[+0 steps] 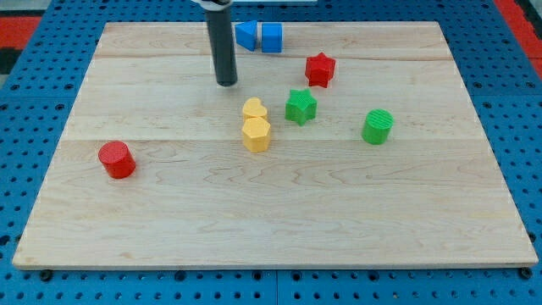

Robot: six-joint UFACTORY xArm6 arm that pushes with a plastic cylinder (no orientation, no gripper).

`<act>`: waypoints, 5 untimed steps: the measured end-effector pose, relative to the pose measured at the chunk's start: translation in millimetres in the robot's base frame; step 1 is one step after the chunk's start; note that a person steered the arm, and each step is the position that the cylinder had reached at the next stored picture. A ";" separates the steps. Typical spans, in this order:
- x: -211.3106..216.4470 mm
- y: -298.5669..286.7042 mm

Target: Push the green star to the left of the green circle

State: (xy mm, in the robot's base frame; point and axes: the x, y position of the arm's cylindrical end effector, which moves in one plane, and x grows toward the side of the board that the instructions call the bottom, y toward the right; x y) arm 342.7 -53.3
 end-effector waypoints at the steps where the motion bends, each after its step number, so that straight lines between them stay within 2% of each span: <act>1: 26.5 55.3; 3: 71.3 140.3; 5: 107.5 147.5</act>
